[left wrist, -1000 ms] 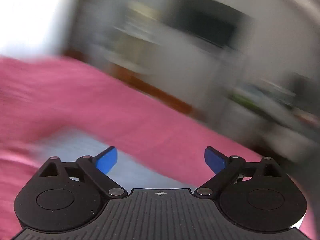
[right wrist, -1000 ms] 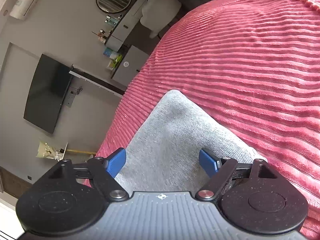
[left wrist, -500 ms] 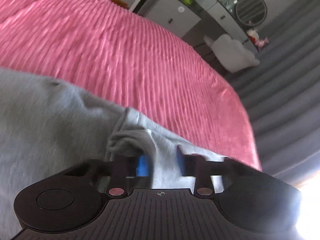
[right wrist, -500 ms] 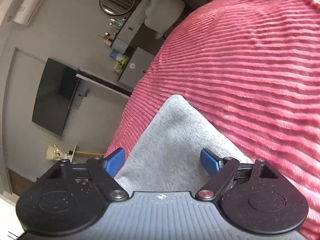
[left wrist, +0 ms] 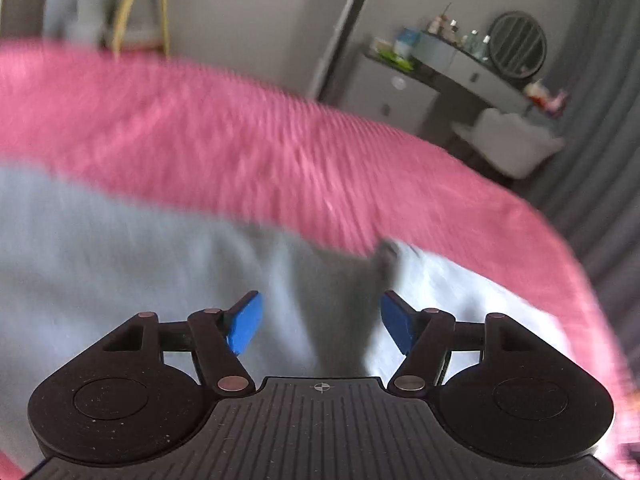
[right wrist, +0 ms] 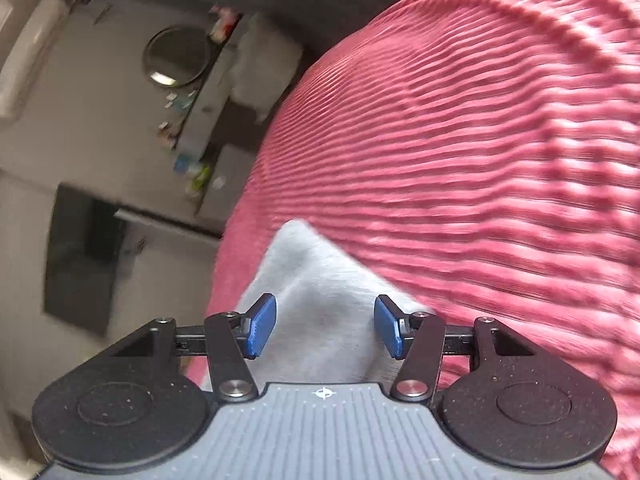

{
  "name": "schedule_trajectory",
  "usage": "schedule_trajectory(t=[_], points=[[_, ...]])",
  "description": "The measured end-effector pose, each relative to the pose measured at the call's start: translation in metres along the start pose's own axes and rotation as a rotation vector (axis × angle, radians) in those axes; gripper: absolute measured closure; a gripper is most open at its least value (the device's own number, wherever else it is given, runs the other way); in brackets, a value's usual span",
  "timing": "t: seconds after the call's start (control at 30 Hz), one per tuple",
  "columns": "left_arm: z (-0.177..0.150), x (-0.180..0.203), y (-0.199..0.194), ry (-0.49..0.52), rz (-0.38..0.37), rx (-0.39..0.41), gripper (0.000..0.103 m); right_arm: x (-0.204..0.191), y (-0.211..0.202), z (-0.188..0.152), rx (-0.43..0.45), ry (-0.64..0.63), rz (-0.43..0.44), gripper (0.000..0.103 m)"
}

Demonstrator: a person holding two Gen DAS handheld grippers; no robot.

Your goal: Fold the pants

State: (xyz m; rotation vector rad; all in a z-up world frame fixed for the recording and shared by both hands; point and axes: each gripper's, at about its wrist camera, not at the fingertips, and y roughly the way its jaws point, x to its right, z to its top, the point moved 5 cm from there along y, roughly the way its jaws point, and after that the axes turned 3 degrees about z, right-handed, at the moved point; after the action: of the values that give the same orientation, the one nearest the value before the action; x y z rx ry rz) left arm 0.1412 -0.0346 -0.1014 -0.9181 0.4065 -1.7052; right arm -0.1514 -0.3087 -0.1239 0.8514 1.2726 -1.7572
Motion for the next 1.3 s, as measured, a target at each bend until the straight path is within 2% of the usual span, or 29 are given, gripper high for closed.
schedule_trajectory(t=[0.07, 0.1, 0.23, 0.3, 0.4, 0.43, 0.47, 0.5, 0.53, 0.57, 0.6, 0.7, 0.73, 0.77, 0.83, 0.97, 1.0, 1.07, 1.1, 1.17, 1.3], points=[[-0.01, -0.002, -0.001, -0.071, -0.1, -0.077, 0.028, 0.0, -0.004, -0.004, -0.007, -0.002, 0.004, 0.045], [-0.015, 0.0, 0.001, -0.083, -0.124, -0.106, 0.028, -0.001, -0.002, -0.007, -0.034, -0.013, -0.007, 0.045], [-0.039, 0.004, 0.018, -0.044, -0.157, -0.23, 0.028, 0.001, -0.003, -0.018, -0.069, -0.026, -0.023, 0.038], [-0.051, 0.0, 0.024, -0.024, -0.16, -0.24, 0.029, 0.006, 0.001, -0.022, -0.107, -0.008, -0.037, 0.037], [-0.055, 0.005, 0.025, -0.03, -0.199, -0.261, 0.032, 0.008, 0.009, -0.021, -0.127, 0.004, 0.007, 0.037], [-0.057, 0.008, 0.024, -0.027, -0.218, -0.271, 0.039, 0.007, 0.012, -0.02, -0.132, -0.015, 0.016, 0.037], [-0.06, 0.013, 0.024, -0.003, -0.203, -0.271, 0.043, 0.006, 0.014, -0.019, -0.131, -0.029, 0.022, 0.037], [-0.061, 0.017, 0.022, 0.042, -0.172, -0.258, 0.047, 0.005, 0.016, -0.019, -0.127, -0.037, 0.035, 0.042], [-0.061, 0.021, 0.025, 0.093, -0.14, -0.249, 0.056, 0.006, 0.017, -0.018, -0.12, -0.037, 0.04, 0.054], [-0.064, 0.023, 0.026, 0.139, -0.099, -0.241, 0.068, 0.007, 0.017, -0.018, -0.117, -0.037, 0.042, 0.058], [-0.066, 0.022, 0.027, 0.157, -0.072, -0.235, 0.072, 0.009, 0.019, -0.018, -0.118, -0.043, 0.031, 0.059], [-0.064, 0.016, 0.023, 0.107, -0.078, -0.243, 0.079, 0.016, 0.024, -0.018, -0.132, -0.04, 0.016, 0.062], [-0.063, 0.015, 0.02, 0.096, -0.075, -0.242, 0.082, 0.019, 0.026, -0.018, -0.13, -0.03, 0.023, 0.068], [-0.063, 0.014, 0.017, 0.093, -0.067, -0.236, 0.084, 0.02, 0.027, -0.018, -0.129, -0.024, 0.026, 0.081], [-0.063, 0.015, 0.012, 0.106, -0.039, -0.216, 0.087, 0.017, 0.027, -0.018, -0.117, -0.041, 0.031, 0.087], [-0.07, 0.016, 0.006, 0.129, 0.023, -0.19, 0.088, 0.003, 0.024, -0.016, -0.105, -0.124, 0.067, 0.091], [-0.072, 0.015, 0.008, 0.131, 0.028, -0.194, 0.088, 0.004, 0.024, -0.015, -0.103, -0.139, 0.035, 0.091], [-0.073, 0.016, 0.008, 0.161, 0.032, -0.193, 0.083, 0.015, 0.029, -0.012, -0.109, -0.176, -0.102, 0.088], [-0.071, 0.016, 0.005, 0.163, 0.033, -0.184, 0.081, 0.02, 0.031, -0.011, -0.129, -0.163, -0.112, 0.088], [-0.064, 0.012, 0.0, 0.13, 0.065, -0.165, 0.064, 0.022, 0.026, -0.005, -0.132, -0.069, -0.1, 0.082], [-0.048, 0.003, -0.014, 0.062, 0.093, -0.125, 0.062, 0.012, 0.013, 0.01, -0.132, 0.03, -0.156, 0.081]])
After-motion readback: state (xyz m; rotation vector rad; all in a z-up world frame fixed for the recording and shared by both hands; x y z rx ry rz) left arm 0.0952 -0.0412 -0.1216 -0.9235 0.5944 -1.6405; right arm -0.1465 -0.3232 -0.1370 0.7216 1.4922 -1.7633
